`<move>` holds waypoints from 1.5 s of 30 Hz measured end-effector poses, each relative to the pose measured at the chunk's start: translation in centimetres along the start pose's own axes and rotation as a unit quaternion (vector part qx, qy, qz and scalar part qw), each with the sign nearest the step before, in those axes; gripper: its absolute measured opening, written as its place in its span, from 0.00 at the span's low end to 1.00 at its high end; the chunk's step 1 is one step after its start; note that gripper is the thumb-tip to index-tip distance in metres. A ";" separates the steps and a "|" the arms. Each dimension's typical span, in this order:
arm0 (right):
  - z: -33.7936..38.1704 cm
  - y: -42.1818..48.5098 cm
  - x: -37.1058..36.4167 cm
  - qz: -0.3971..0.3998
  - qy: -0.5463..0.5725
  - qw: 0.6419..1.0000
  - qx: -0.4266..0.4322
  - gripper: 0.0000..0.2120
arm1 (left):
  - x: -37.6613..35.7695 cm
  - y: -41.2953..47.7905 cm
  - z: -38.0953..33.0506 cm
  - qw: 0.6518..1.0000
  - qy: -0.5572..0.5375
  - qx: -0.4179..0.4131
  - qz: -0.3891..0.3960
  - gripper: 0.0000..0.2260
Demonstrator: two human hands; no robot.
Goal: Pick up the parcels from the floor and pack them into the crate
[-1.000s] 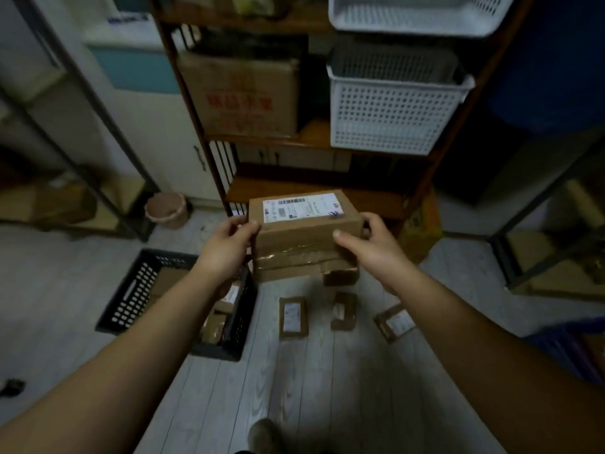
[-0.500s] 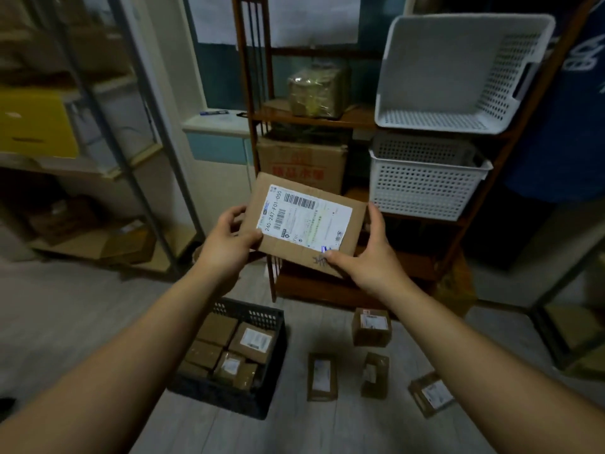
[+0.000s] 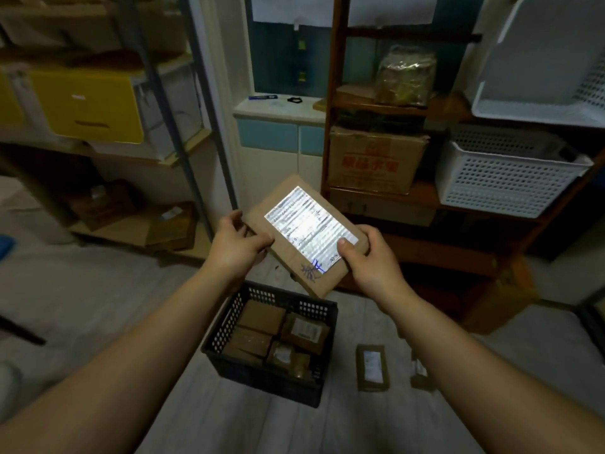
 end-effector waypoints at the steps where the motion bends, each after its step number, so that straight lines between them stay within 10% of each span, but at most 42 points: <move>1: 0.0 0.0 -1.0 0.008 -0.008 1.000 -0.003 0.11 | 0.8 0.4 0.4 1.000 0.014 0.002 0.007 0.33; 6: 0.3 1.2 -5.7 0.030 -0.064 0.998 -0.004 0.15 | 3.1 3.0 2.0 0.998 -0.024 0.027 0.043 0.46; 17: -1.3 10.1 -13.5 0.139 -0.106 0.985 -0.006 0.19 | 6.1 11.2 0.7 0.994 0.050 0.067 0.067 0.35; 24: -1.4 15.2 -16.9 0.166 -0.223 0.960 -0.017 0.63 | 4.8 17.3 0.0 0.994 0.052 0.071 0.072 0.37; 40: -7.1 18.3 -18.0 0.209 -0.392 0.893 -0.071 0.57 | 5.7 31.3 5.1 0.964 0.194 0.059 0.173 0.39; 45: -10.5 19.0 -19.6 0.288 -0.439 0.848 -0.072 0.57 | 5.4 35.5 9.7 0.914 0.264 0.106 0.289 0.21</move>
Point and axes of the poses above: each hand's wrist, its own y-axis towards the middle knuckle, its own x-axis out of the back of the hand, z = x × y, the point moved 2 cm from there along y, towards the middle knuckle, and after that the axes turned 6 degrees about x, right-handed, at the moved point
